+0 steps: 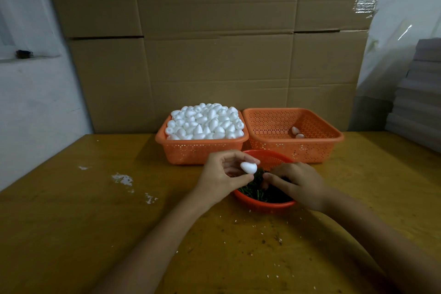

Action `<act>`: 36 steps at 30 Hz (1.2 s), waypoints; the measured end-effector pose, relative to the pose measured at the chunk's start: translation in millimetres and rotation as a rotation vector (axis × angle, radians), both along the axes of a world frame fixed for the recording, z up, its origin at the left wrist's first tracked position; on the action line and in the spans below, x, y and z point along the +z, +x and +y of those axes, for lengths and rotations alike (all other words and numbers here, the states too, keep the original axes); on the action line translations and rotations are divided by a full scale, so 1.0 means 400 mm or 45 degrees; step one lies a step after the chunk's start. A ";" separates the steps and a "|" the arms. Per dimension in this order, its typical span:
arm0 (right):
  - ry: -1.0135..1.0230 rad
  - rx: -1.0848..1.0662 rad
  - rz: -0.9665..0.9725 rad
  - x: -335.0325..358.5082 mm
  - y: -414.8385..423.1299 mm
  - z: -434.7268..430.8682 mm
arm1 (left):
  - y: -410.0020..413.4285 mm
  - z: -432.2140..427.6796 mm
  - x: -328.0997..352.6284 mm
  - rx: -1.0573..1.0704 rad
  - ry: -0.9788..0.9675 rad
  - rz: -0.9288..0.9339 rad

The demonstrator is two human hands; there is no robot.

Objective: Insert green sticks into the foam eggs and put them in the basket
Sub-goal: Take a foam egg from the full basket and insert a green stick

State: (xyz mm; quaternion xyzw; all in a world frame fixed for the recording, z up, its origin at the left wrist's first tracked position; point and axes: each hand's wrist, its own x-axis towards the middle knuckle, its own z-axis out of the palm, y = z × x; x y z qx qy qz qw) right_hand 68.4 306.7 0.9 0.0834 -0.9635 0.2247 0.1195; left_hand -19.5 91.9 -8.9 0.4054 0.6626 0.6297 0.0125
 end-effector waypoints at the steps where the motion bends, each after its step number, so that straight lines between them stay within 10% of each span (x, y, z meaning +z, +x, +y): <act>1: -0.004 0.001 0.005 -0.001 0.000 0.001 | 0.000 0.000 -0.001 0.000 0.004 0.005; 36: 0.049 -0.012 0.086 -0.023 -0.009 0.010 | 0.014 0.008 0.003 -0.046 -0.002 0.114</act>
